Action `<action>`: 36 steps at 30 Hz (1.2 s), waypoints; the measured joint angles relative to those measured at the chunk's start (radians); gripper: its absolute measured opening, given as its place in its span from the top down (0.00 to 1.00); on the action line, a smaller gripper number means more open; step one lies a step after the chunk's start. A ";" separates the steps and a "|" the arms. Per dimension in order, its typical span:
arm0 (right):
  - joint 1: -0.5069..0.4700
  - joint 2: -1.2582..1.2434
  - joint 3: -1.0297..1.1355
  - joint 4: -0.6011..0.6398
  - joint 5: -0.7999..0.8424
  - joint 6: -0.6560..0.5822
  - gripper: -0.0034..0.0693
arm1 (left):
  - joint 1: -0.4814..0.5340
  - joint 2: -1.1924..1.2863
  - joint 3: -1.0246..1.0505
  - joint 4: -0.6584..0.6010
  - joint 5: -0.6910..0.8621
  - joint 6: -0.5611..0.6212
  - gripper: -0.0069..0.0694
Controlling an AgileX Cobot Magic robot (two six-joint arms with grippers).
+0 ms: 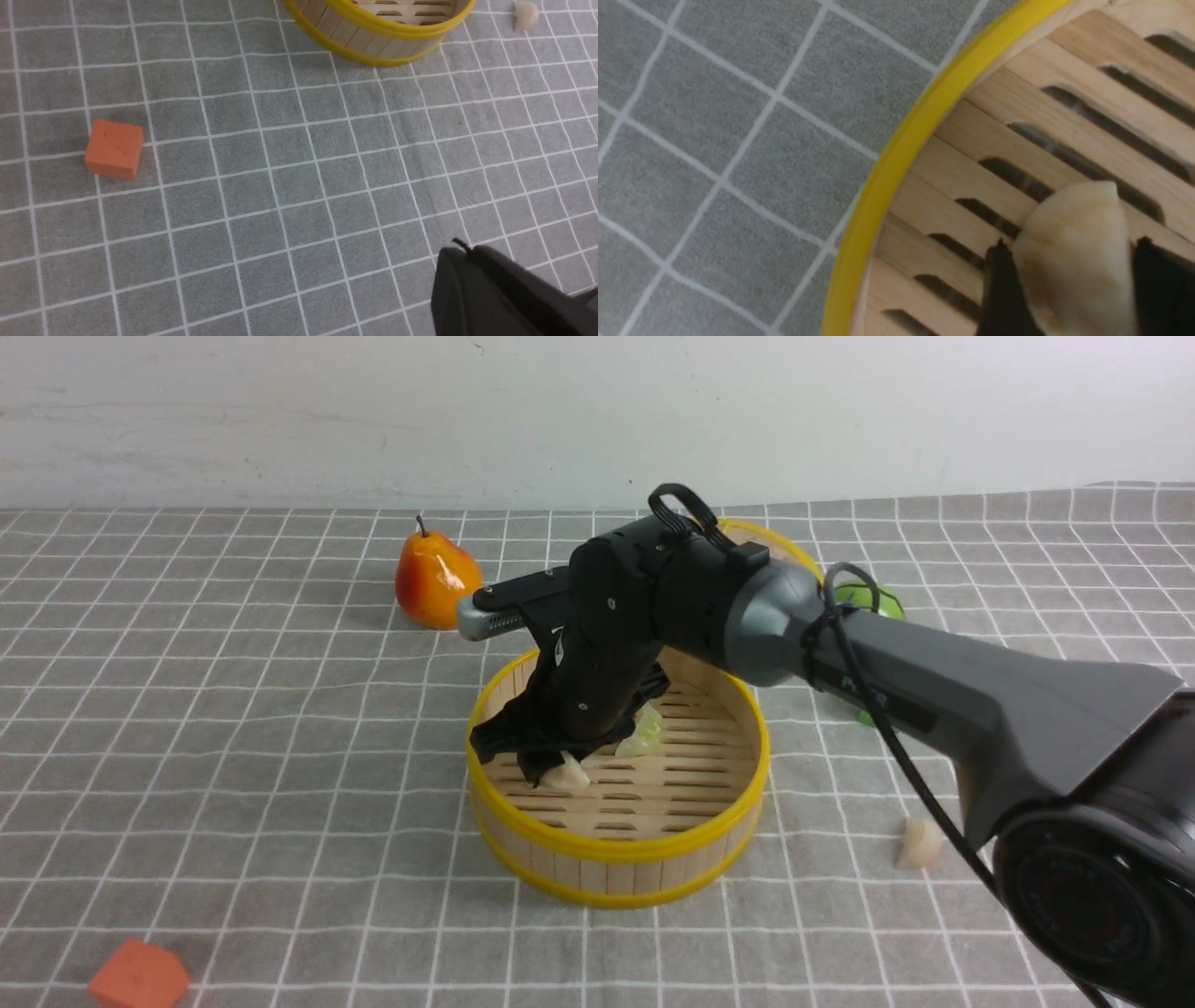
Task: Put the dumplings into the steamer on the table with the grey tablecloth.
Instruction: 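Place the dumpling in the bamboo steamer basket with the right gripper, then reach for and grasp a dumpling lying on the table beside the steamer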
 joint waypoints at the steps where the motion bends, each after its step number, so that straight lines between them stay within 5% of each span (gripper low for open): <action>1: 0.000 -0.007 0.000 -0.002 0.023 0.000 0.37 | 0.000 0.000 0.000 0.000 0.001 0.000 0.93; 6: 0.000 -0.131 -0.010 -0.054 0.209 -0.051 0.23 | 0.000 0.000 0.000 0.000 0.002 0.003 0.93; 14: -0.018 -0.460 0.204 -0.148 0.315 -0.104 0.23 | 0.000 0.000 0.000 0.026 0.001 0.003 0.93; 25: -0.292 -0.624 0.774 -0.153 0.013 0.151 0.28 | 0.000 0.000 0.000 0.043 -0.003 0.022 0.92; 36: -0.430 -0.474 0.830 -0.147 -0.156 0.236 0.28 | 0.000 0.000 0.000 0.043 -0.017 0.029 0.92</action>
